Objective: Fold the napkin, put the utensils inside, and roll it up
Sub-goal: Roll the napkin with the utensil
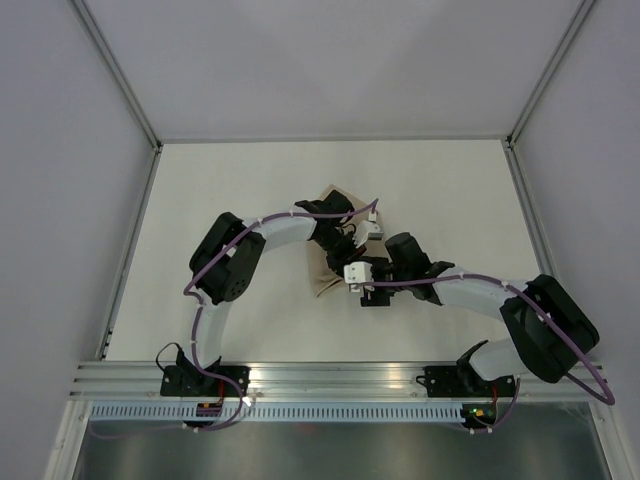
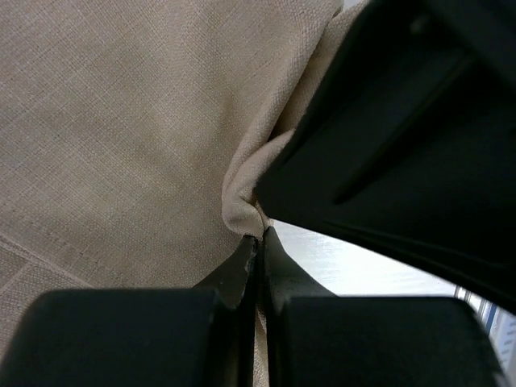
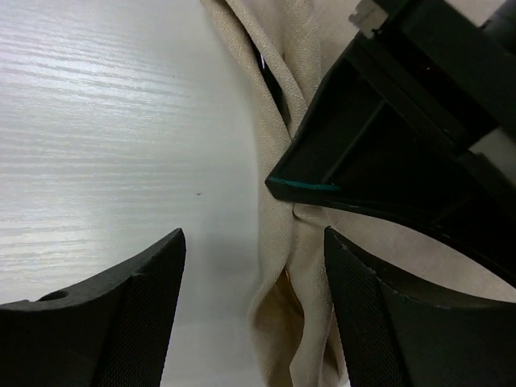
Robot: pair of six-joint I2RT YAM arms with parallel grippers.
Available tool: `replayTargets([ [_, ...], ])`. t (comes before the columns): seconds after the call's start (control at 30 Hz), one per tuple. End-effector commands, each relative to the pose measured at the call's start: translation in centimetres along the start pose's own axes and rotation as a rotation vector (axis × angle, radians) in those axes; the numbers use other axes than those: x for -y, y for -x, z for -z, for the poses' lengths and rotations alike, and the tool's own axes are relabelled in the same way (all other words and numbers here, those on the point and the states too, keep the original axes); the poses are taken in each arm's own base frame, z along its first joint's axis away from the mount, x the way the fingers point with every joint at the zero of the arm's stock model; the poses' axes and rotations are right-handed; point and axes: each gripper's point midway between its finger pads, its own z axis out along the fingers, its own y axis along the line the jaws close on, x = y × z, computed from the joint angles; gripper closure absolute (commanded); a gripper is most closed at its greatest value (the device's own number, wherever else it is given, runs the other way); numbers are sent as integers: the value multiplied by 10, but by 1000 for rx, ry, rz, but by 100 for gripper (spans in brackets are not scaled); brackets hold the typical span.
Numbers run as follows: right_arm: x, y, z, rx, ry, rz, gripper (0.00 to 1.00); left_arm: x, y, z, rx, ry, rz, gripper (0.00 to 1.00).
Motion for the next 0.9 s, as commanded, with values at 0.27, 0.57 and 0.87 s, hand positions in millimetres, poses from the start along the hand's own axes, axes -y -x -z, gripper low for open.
replayTargets([
  [0.27, 26, 8, -26, -54, -23, 123, 31, 8, -17, -5, -55, -38, 64, 98],
  [0.57, 20, 1, -36, -118, 27, 141, 50, 10, -11, 0, -32, -46, 58, 98],
  [0.87, 19, -7, -40, -173, 74, 125, 63, 11, -5, 7, -7, -52, 54, 98],
])
